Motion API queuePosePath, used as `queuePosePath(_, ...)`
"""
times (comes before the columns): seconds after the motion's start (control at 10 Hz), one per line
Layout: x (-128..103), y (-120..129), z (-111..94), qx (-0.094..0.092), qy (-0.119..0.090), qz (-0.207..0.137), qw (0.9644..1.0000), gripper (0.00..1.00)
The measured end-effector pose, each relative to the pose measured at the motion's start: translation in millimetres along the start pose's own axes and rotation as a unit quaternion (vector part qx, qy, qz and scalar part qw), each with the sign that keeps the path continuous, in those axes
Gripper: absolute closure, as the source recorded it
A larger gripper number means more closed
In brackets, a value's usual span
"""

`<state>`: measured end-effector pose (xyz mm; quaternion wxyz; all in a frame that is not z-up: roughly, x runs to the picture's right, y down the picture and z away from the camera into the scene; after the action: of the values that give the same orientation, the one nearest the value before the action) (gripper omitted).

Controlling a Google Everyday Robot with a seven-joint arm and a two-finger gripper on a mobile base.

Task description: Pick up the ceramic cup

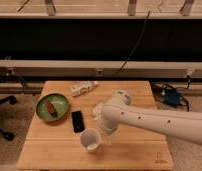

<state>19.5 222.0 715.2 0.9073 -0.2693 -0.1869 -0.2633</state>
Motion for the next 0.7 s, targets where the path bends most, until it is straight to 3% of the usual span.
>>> queuePosePath(0.4, -10.9, 33.1, -50.8, 0.026, 0.014, -0.008, 0.9995, 0.2)
queuePosePath(0.7, -27.8, 55.6, -61.8, 0.032, 0.003, -0.036, 0.9988, 0.2)
